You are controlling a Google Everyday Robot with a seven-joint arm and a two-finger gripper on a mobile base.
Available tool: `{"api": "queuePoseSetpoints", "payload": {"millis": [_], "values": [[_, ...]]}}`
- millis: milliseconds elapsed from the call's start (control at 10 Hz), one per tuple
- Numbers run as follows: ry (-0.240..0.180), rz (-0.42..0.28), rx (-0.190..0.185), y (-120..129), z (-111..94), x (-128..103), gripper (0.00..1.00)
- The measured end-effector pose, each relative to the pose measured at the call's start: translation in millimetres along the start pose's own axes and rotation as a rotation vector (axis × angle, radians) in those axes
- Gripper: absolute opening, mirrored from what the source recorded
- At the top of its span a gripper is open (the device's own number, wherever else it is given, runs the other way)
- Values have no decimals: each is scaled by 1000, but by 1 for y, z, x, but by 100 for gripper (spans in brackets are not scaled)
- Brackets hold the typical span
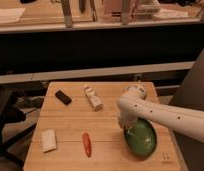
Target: Drag the ceramic bowl in a circle
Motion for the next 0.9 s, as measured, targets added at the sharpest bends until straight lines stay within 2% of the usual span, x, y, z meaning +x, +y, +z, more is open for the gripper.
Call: {"api": "queuePoseSetpoints", "payload": {"millis": [300,700,900], "values": [[-16,27,-4,5,6,0,0],[-16,100,-68,57,16,34,0],[-5,105,-93,63,17,51,0]]}}
